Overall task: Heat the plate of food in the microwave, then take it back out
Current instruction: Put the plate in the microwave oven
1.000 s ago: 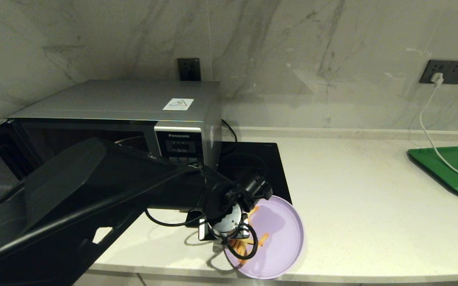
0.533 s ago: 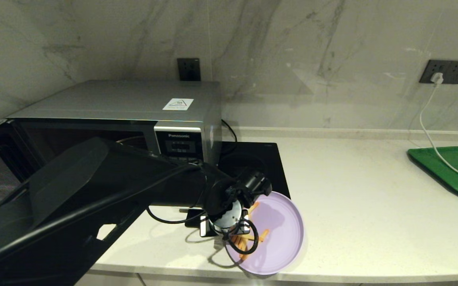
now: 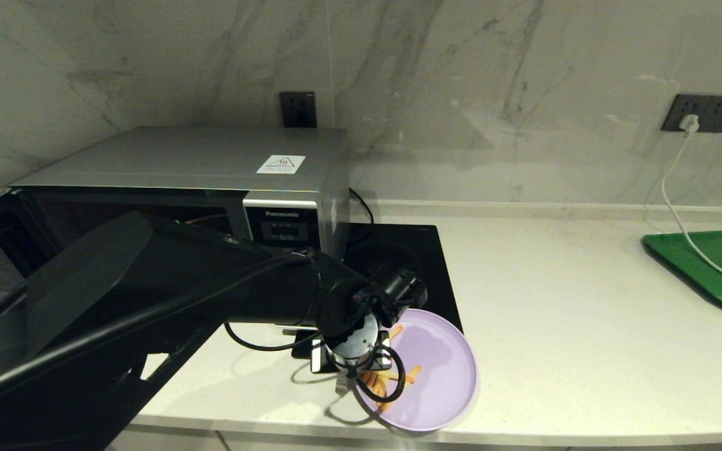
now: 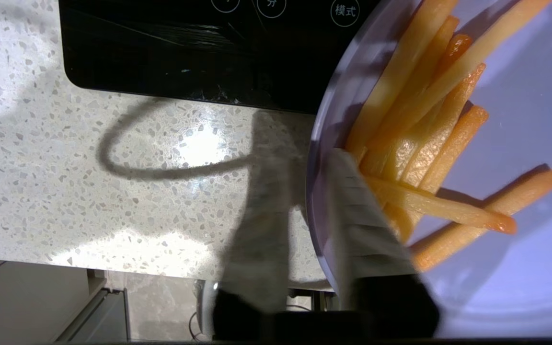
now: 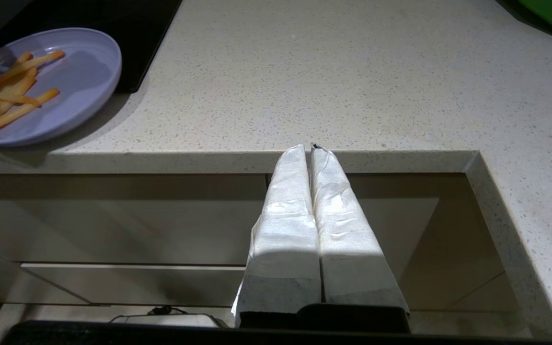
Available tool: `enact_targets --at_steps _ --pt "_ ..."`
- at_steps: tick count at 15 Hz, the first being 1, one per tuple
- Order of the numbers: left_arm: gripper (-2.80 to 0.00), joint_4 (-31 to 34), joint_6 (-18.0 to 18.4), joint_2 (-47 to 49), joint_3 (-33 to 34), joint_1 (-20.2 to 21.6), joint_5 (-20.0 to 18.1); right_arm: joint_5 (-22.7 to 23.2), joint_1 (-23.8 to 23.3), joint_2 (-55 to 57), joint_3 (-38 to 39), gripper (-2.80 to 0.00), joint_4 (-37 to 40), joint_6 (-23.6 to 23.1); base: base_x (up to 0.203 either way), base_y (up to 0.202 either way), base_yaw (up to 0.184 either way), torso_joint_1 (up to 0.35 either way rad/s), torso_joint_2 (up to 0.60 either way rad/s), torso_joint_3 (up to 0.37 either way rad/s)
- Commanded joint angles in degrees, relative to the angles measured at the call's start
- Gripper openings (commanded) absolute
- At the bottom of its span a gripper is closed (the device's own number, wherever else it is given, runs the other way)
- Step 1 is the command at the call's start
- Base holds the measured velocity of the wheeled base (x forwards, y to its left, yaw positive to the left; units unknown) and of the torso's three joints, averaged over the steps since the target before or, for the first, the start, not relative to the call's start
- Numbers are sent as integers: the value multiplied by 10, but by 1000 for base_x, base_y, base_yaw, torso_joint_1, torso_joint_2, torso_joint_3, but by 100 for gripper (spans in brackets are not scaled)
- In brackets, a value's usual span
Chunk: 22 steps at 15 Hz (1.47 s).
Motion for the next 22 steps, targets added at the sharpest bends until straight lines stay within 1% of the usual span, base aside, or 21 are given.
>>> enact_targets --at_steps 1,8,15,22 --pt "0 2 -4 -2 -1 1 2 0 0 0 0 -280 1 0 0 0 0 0 0 0" --pt "0 1 -10 7 1 4 2 0 0 0 0 -280 1 0 0 0 0 0 0 0" --pt "0 -1 -11 13 -4 34 2 0 0 0 0 -280 1 0 0 0 0 0 0 0" --pt "0 -1 -10 14 -2 31 3 0 0 0 0 -280 1 0 0 0 0 0 0 0"
